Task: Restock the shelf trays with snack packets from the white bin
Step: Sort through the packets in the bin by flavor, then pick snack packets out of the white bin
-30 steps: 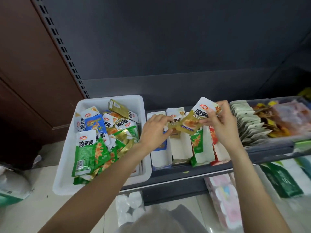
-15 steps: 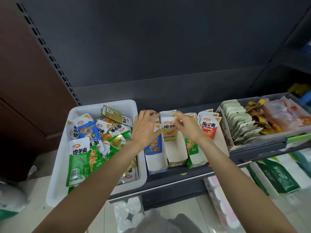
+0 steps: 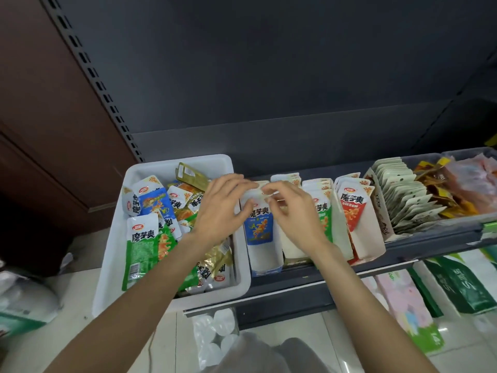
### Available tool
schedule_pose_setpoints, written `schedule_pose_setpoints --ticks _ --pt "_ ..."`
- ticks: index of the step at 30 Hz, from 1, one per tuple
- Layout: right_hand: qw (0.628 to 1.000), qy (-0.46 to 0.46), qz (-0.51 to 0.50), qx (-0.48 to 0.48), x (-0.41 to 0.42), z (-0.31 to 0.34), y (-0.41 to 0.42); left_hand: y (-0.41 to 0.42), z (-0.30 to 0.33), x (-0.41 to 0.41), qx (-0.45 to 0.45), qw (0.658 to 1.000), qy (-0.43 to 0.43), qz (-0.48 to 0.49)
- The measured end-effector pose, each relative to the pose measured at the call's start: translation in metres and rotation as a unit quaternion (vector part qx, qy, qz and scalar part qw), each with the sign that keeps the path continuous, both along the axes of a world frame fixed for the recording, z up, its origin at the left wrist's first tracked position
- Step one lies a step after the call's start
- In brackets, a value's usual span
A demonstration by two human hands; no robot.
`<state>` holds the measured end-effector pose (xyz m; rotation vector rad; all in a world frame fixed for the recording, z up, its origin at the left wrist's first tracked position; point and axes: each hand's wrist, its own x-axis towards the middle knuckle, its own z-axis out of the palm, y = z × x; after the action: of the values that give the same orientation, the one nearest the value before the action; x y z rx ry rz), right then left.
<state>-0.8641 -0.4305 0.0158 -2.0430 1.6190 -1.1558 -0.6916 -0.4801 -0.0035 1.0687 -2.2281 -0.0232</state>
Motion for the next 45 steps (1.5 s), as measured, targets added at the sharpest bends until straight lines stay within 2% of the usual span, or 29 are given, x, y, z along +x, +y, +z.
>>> schedule_pose_setpoints --ticks 2,4,7,11,17,19,23,29,35,38,41,43,45 --pt "0.996 0.046 0.073 0.029 0.025 -0.002 -0.004 0.01 -0.001 0.033 -0.053 0.998 0.011 0.01" --pt "0.986 0.092 0.125 0.061 0.05 -0.008 -0.01 0.019 -0.005 0.07 -0.058 0.997 0.005 0.049" --pt "0.97 0.137 0.175 0.1 0.085 -0.022 -0.023 0.027 -0.017 0.123 0.045 0.988 -0.058 0.139" --pt "0.954 0.178 0.191 0.146 0.124 -0.039 -0.046 0.038 -0.03 0.159 0.199 0.947 -0.131 0.214" --pt "0.907 0.297 0.187 0.231 0.169 -0.062 -0.063 0.049 -0.047 0.162 0.302 0.909 -0.162 0.239" --pt "0.909 0.283 0.17 0.255 0.175 -0.068 -0.065 0.05 -0.049 0.161 0.318 0.904 -0.154 0.242" --pt "0.922 0.197 0.153 0.297 0.179 -0.067 -0.07 0.043 -0.049 0.161 0.336 0.896 -0.124 0.264" --pt "0.955 0.101 0.07 0.269 0.182 -0.064 -0.062 0.033 -0.042 0.157 0.328 0.899 -0.138 0.257" --pt "0.957 0.139 0.017 0.253 0.161 -0.062 -0.06 0.03 -0.028 0.142 0.255 0.894 -0.22 0.296" --pt "0.945 0.194 0.038 0.259 0.152 -0.063 -0.06 0.027 -0.023 0.137 0.219 0.884 -0.273 0.311" --pt "0.949 0.19 0.061 0.245 0.148 -0.059 -0.058 0.024 -0.011 0.135 0.179 0.879 -0.3 0.323" --pt "0.956 0.169 0.079 0.227 0.147 -0.053 -0.056 0.022 -0.002 0.138 0.178 0.892 -0.248 0.334" --pt "0.966 0.105 0.103 0.214 0.147 -0.044 -0.052 0.022 0.005 0.144 0.165 0.917 -0.131 0.338"
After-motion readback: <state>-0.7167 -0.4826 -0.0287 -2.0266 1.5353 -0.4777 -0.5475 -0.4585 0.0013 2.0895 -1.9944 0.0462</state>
